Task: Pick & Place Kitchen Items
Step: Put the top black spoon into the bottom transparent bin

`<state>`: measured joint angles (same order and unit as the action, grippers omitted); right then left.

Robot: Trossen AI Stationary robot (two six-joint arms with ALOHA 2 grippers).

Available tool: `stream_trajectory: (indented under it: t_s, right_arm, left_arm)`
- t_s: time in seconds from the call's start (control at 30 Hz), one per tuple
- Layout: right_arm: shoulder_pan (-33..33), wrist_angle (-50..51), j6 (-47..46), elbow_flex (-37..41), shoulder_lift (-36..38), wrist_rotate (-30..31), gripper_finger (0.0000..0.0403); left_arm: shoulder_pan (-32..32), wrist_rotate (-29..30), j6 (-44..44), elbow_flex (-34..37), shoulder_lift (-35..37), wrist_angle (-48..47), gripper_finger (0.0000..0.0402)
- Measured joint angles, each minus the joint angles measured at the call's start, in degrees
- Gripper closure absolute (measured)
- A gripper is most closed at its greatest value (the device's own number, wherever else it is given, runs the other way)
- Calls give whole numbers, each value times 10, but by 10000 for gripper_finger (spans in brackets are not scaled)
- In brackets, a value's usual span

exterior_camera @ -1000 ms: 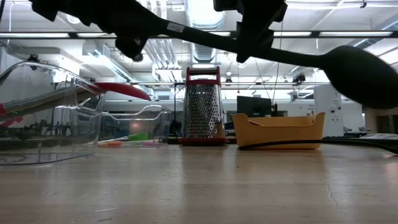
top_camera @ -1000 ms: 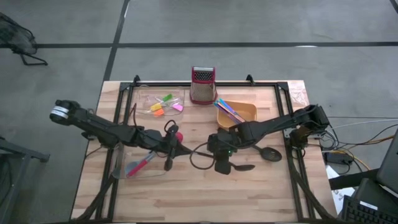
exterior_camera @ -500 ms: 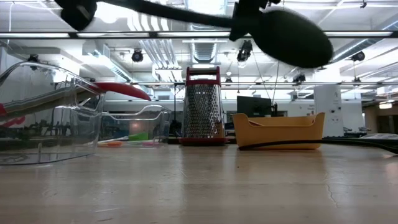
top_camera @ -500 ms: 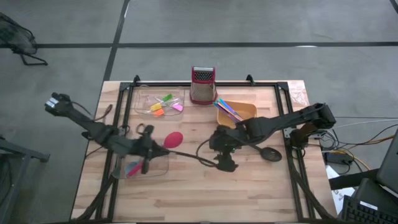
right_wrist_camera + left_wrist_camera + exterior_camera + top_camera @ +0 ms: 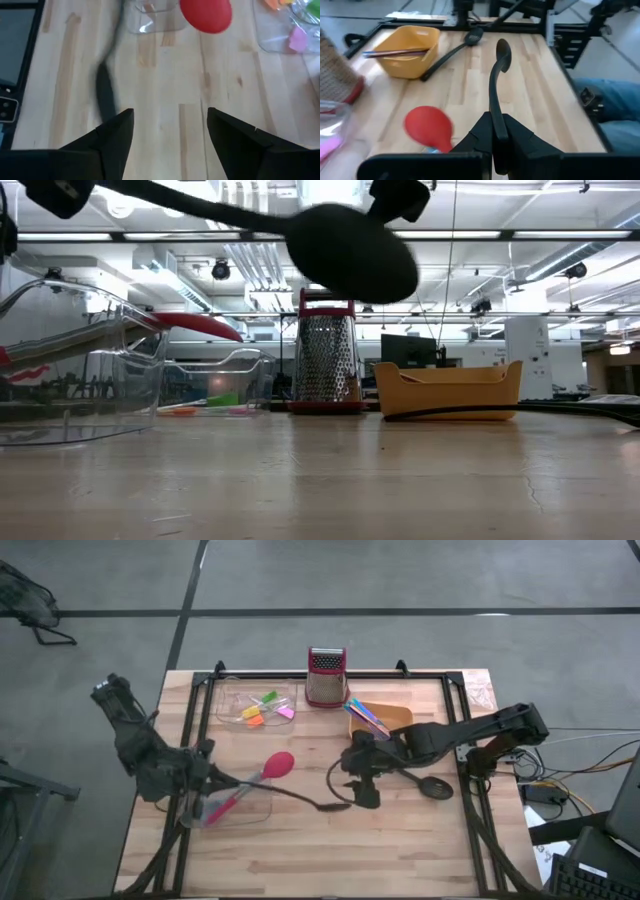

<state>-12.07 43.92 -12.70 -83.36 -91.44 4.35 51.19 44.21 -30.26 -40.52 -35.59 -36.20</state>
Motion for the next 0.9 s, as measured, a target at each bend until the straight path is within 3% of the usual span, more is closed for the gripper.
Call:
stream_trajectory:
  t_s: [0.57, 0.73, 0.9]
  right_arm:
    - [-50, -79, 6, 43, -24, -24, 134]
    - [-49, -106, 11, 56, -24, -31, 157]
    - [-49, -103, 11, 56, -24, -30, 208]
  left_arm:
    - [15, 36, 66, -39, 7, -37, 378]
    - [15, 45, 66, -39, 7, -37, 377]
    - [15, 48, 64, -39, 7, -37, 377]
